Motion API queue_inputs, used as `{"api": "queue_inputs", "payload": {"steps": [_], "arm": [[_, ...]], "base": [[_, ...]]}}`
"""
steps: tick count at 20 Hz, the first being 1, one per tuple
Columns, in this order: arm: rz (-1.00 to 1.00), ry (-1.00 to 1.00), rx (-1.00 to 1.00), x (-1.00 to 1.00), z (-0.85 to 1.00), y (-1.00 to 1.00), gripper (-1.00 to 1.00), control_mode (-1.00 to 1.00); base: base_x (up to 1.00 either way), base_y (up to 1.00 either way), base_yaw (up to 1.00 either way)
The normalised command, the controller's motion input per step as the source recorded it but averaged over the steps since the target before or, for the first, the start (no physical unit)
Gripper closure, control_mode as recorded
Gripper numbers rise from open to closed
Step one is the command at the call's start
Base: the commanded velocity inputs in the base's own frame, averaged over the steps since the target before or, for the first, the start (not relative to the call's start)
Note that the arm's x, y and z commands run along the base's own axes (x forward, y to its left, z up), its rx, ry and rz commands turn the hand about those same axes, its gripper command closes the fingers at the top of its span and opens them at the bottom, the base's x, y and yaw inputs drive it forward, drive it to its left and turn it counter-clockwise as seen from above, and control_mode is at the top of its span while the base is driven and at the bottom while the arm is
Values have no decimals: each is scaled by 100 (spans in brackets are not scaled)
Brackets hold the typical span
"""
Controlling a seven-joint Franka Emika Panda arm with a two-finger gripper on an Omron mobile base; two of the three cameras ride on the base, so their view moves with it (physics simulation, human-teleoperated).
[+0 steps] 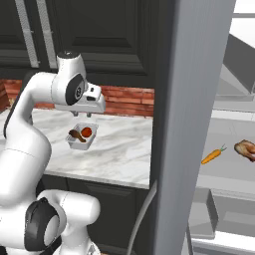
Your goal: Place the tupperware on the second highest shelf of the fridge. Make space for the tupperware among the existing items by rearranging them on the shelves if needed. Close the fridge door when finished.
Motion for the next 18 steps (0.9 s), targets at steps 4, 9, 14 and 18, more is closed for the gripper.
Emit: {"api": "queue_inputs", "payload": {"steps": [4,9,14,18], "arm": [[-1,0,0,0,-1,6,-100,-100],[-7,0,0,0,-49,22,-100,-100],[-11,0,0,1,-65,28,-100,-100],[-11,0,0,0,-59,18,-100,-100]], "base": [[0,0,0],[0,0,0],[0,0,0],[0,0,0]]}}
